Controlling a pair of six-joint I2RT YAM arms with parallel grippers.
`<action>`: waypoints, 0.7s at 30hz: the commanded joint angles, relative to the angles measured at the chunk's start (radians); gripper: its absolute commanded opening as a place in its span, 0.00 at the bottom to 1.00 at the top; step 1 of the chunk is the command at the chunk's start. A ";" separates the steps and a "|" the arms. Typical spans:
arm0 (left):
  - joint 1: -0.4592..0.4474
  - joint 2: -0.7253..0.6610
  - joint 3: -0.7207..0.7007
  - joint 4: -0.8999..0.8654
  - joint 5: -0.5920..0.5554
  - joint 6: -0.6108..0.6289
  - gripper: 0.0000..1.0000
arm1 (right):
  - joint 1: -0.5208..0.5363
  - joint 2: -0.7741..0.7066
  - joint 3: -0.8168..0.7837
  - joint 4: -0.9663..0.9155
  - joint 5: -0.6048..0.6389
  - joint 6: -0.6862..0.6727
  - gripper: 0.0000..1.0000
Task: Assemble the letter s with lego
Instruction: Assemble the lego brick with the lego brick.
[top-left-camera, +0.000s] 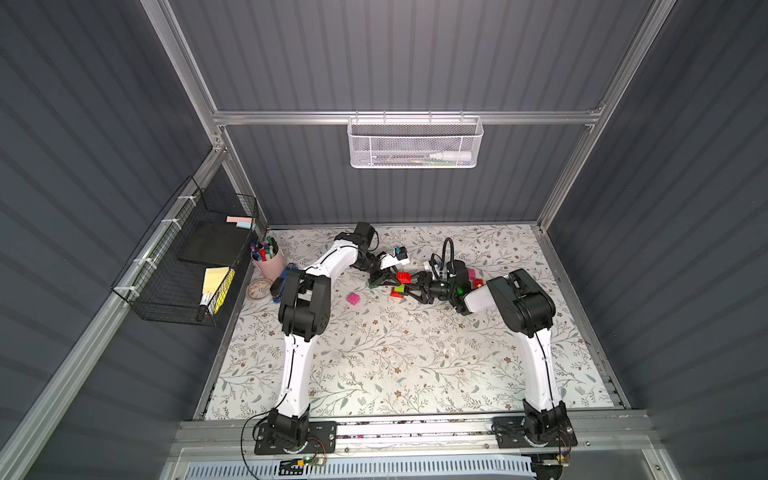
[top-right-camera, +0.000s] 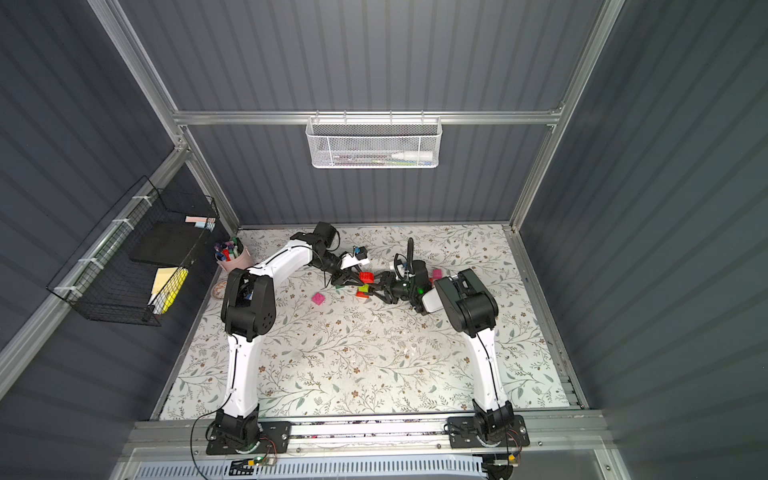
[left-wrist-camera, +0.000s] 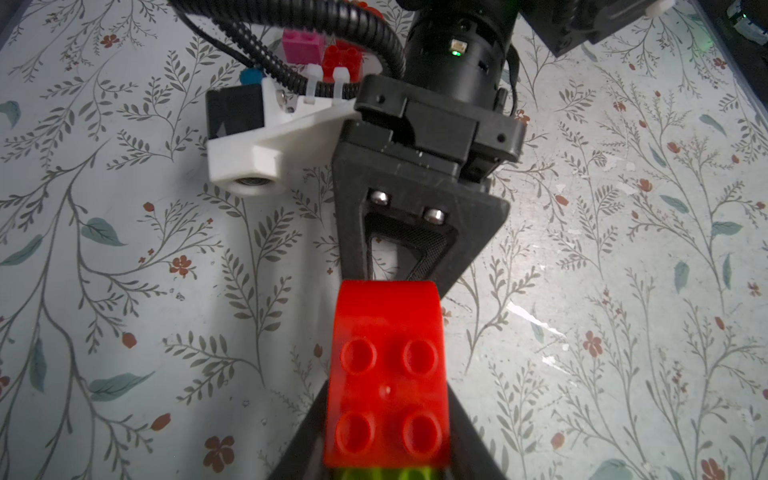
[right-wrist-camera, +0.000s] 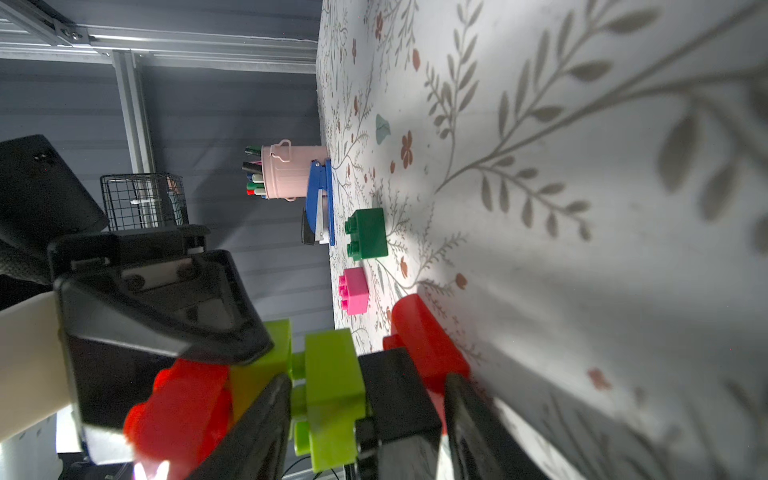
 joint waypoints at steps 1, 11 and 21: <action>0.008 0.019 0.013 -0.046 0.016 0.037 0.27 | 0.005 0.035 -0.004 -0.111 -0.010 -0.032 0.60; 0.012 0.048 0.042 -0.072 -0.028 0.057 0.27 | 0.002 0.049 -0.002 -0.118 -0.020 -0.040 0.59; 0.015 0.059 0.047 -0.092 -0.025 0.075 0.27 | -0.003 0.062 0.004 -0.131 -0.037 -0.050 0.58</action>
